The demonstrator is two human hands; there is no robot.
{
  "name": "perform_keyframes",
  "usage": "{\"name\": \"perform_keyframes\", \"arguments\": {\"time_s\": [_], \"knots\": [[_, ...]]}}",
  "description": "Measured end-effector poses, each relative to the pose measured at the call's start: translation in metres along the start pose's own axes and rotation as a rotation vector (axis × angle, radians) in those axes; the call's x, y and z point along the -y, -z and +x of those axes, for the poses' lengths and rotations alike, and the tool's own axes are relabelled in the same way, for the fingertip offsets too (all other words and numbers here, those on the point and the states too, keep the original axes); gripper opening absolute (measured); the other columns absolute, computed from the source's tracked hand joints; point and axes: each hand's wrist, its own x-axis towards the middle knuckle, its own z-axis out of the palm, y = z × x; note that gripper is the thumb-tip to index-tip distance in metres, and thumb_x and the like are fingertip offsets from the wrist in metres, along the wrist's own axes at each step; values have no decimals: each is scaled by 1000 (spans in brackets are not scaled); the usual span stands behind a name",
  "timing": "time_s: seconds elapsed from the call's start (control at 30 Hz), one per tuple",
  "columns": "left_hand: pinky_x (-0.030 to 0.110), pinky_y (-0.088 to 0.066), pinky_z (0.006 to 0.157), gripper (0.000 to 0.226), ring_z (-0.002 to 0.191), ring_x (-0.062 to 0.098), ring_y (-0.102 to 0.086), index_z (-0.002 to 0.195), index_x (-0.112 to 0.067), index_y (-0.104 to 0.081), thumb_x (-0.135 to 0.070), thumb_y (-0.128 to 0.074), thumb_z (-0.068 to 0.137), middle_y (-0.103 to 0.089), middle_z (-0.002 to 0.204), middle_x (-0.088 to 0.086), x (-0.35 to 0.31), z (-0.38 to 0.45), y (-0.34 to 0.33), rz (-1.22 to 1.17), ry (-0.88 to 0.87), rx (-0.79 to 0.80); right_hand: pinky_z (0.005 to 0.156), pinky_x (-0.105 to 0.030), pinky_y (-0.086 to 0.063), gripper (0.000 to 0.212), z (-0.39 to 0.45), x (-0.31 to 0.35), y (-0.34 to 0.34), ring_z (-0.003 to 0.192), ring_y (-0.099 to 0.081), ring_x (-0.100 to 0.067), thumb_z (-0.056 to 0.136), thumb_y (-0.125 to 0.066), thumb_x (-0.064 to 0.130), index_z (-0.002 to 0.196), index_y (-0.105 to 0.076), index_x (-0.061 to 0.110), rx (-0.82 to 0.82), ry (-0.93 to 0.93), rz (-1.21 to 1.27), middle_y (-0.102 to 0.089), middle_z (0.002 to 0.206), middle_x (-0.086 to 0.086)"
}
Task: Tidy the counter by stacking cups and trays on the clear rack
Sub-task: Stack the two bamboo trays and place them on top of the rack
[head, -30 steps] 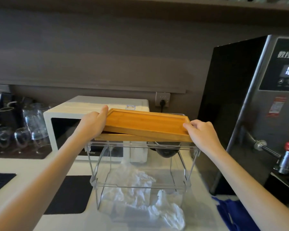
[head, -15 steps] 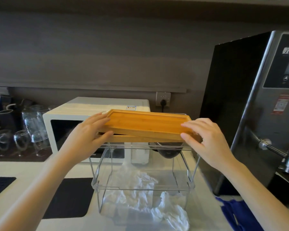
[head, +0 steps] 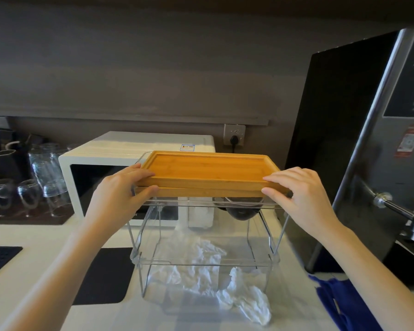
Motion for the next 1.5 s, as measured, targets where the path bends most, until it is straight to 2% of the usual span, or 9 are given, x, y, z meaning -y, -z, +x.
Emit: {"name": "perform_keyframes", "arguments": {"time_s": [0.27, 0.43, 0.63, 0.8, 0.97, 1.2, 1.3, 1.4, 1.5], "knots": [[38, -47, 78, 31, 92, 30, -64, 106, -12, -66, -24, -66, 78, -67, 113, 12, 2, -2, -1, 48, -22, -55, 92, -36, -33, 34, 5, -3, 1, 102, -61, -26, 78, -63, 34, 103, -69, 12, 29, -39, 97, -71, 105, -9], [41, -47, 82, 31, 100, 29, -62, 105, -12, -67, -25, -67, 77, -68, 110, 13, 2, -1, 0, 74, -39, -62, 94, -34, -32, 30, 8, -3, 2, 103, -55, -17, 78, -66, 26, 105, -68, 13, 37, -83, 153, -69, 110, -7], [31, -40, 71, 29, 78, 19, -55, 103, -13, -67, -25, -67, 77, -69, 99, 11, 1, 1, 1, 26, -25, -59, 94, -40, -43, 31, 10, -1, 6, 104, -46, -9, 80, -65, 24, 109, -66, 14, 95, -118, 206, -65, 115, -6], [42, -45, 82, 38, 99, 29, -58, 109, -14, -64, -29, -68, 75, -65, 114, 11, 1, 0, 4, 25, 14, -77, 96, -36, -37, 37, 7, -3, 10, 116, -47, -19, 78, -68, 26, 113, -63, 16, 97, -128, 157, -62, 120, -5], [30, -40, 62, 39, 64, 15, -50, 110, -15, -64, -30, -69, 74, -70, 97, 13, 6, -2, 8, -18, 87, -75, 94, -33, -32, 43, 2, -12, 14, 120, -43, -21, 77, -69, 28, 117, -58, 20, 123, -276, 155, -59, 124, -2], [39, -45, 84, 40, 84, 24, -62, 110, -13, -65, -28, -70, 73, -73, 92, 17, 4, 0, 9, -73, 112, -67, 88, -25, -30, 42, 0, -7, 17, 102, -46, -7, 77, -69, 21, 118, -60, 17, 99, -333, 235, -62, 121, -9], [42, -45, 89, 43, 91, 28, -64, 113, -11, -63, -28, -70, 74, -73, 94, 17, 5, 1, 9, -66, 118, -72, 93, -27, -29, 42, 0, -6, 19, 111, -52, -13, 76, -70, 21, 117, -61, 16, 98, -350, 259, -66, 117, -8], [40, -48, 79, 45, 79, 27, -63, 115, -10, -61, -28, -69, 75, -74, 91, 17, 7, 2, 6, -17, 90, -92, 103, -36, -32, 42, 0, -3, 22, 116, -54, -21, 76, -70, 21, 117, -61, 16, 106, -377, 278, -66, 116, -7], [34, -46, 64, 46, 60, 25, -56, 116, -9, -60, -30, -67, 77, -74, 80, 18, 8, -1, 4, 77, 52, -110, 100, -36, -35, 44, 1, 2, 22, 117, -51, -20, 76, -70, 22, 119, -59, 16, 129, -384, 241, -63, 122, -6]]}}
